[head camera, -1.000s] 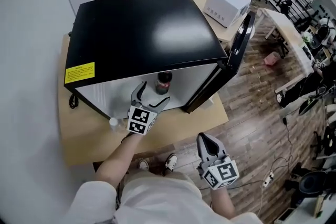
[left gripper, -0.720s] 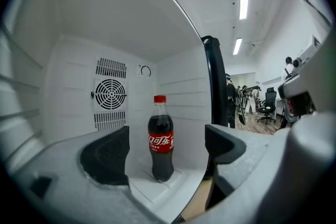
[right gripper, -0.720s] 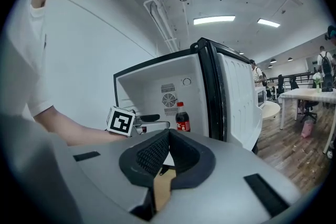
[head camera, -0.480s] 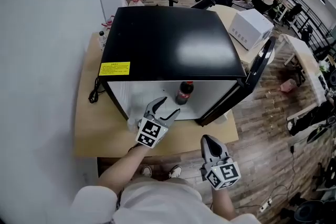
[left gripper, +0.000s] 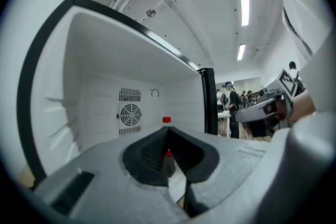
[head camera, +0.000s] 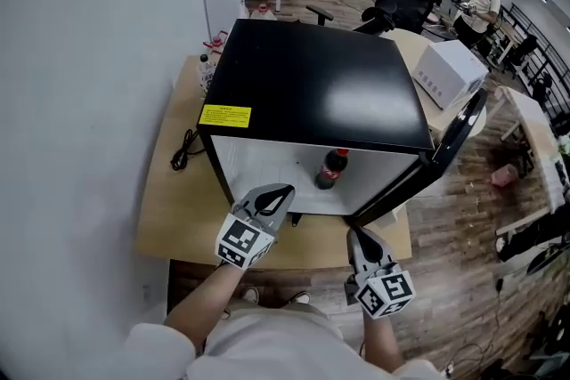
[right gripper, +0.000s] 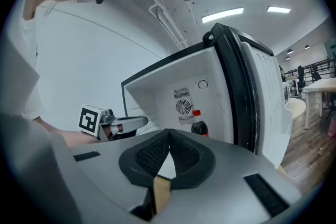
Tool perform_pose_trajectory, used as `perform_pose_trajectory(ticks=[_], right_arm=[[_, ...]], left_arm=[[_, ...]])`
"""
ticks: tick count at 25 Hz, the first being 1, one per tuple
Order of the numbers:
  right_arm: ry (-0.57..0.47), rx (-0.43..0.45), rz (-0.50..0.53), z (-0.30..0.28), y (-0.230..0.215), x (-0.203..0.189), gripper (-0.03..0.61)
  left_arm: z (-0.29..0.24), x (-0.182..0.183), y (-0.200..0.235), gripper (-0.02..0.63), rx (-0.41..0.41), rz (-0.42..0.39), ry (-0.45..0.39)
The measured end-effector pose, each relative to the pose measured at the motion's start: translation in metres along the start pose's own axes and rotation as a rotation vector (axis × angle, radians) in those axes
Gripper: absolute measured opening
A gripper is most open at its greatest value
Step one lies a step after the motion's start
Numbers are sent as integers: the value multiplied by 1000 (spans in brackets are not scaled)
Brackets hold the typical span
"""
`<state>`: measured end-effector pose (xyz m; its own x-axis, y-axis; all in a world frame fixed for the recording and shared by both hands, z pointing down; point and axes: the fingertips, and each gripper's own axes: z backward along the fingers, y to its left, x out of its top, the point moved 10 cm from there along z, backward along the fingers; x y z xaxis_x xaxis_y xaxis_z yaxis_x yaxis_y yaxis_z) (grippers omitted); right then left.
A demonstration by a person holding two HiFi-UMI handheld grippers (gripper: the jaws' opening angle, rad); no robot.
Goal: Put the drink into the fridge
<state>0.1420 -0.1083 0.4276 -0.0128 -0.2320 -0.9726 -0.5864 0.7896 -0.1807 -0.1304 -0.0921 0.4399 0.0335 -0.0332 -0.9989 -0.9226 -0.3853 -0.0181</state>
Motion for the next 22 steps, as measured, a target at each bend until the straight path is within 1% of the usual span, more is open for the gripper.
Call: perform_pose_trajectory(ticks=[4,8,16,22], right_arm=[[-16,17,17,-5,-2,8,1],[-37,9,24,-2,-4,14,1],[-65,-74,21,16,-15,17,1],[-83,-134,34,33,-20,22,2]], left_arm=[[27,16,6,15,31,24,-29],[56,30,14,15,82,7,-51],[103,48,23,15,179,-12,-105],[137,37,16,15,279,28,-130]])
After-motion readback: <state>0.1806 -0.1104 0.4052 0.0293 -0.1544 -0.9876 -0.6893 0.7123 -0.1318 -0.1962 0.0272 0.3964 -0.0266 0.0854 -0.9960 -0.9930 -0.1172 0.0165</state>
